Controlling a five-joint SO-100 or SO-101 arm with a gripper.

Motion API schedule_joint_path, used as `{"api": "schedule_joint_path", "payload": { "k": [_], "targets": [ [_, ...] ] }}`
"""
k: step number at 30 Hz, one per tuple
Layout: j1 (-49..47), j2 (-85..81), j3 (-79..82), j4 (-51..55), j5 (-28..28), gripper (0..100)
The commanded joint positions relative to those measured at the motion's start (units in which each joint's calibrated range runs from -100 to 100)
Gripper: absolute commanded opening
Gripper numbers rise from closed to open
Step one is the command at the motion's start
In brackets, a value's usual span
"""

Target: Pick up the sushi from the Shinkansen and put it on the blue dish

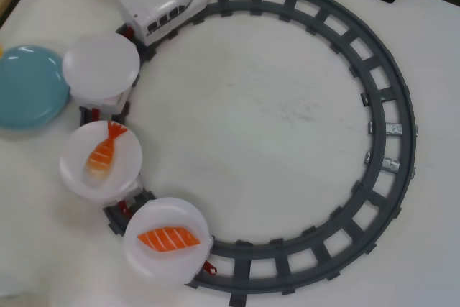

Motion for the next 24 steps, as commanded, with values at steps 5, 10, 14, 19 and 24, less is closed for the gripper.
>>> {"api": "schedule_joint_path", "payload": {
  "k": [5,10,14,19,24],
  "targets": [
    [-11.05,-2.05,10.11,-3.34,-0.31,3],
    [-8.50,5.49,12.72,-9.88,-0.31,3],
    [-5.33,12.21,11.10,-13.62,-0.21,3],
    [-1.19,21.34,5.51,-15.83,-0.05,3],
    [0.75,29.63,-1.44,-15.40,0.06,3]
  ]
}}
